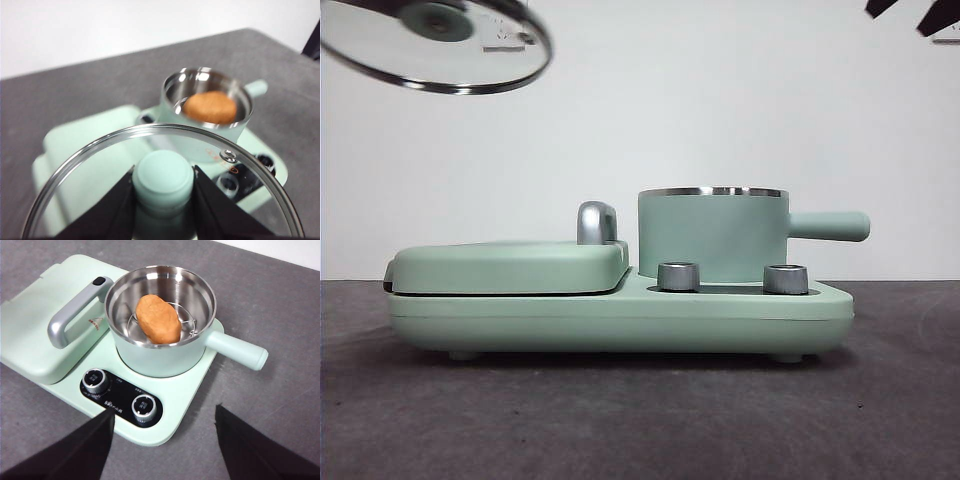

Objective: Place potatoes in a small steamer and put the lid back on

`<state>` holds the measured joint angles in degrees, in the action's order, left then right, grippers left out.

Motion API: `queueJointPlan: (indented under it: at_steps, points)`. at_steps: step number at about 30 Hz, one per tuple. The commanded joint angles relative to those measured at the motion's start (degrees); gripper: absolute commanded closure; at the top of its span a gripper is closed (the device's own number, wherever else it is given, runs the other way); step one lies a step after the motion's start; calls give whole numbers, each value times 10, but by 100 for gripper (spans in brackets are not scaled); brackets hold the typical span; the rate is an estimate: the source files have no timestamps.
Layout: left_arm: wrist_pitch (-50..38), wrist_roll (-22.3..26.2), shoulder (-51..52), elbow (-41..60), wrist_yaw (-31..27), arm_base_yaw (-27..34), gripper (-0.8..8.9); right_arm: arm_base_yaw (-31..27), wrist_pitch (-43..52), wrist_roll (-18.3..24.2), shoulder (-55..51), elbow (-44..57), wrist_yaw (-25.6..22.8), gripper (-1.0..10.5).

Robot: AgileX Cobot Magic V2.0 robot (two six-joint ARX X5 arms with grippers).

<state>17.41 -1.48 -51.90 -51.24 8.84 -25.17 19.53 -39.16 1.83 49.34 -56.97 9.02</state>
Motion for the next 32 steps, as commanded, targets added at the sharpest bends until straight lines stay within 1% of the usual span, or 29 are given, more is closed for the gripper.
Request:
queueJointPlan:
  at_steps: [1, 9, 12, 15, 22, 32]
  points:
    - [-68, 6, -29, -7, 0, -16, 804, 2, 5, -15, -25, 12, 2, 639]
    - [-235, 6, -142, -11, -5, -68, 804, 2, -3, -15, -86, 28, -1, 639]
    - [-275, 21, -190, -26, -18, -85, 804, 2, -8, -15, -95, 28, -1, 639]
    - [-294, 30, -239, -51, -18, -96, 804, 2, -19, -15, -98, 28, -1, 639]
    - [-294, 52, -346, -143, -18, -111, 804, 2, -47, -14, -97, 28, -1, 639]
    - [-294, 53, -476, -273, -10, -120, 805, 2, -46, -14, -98, 28, -1, 639]
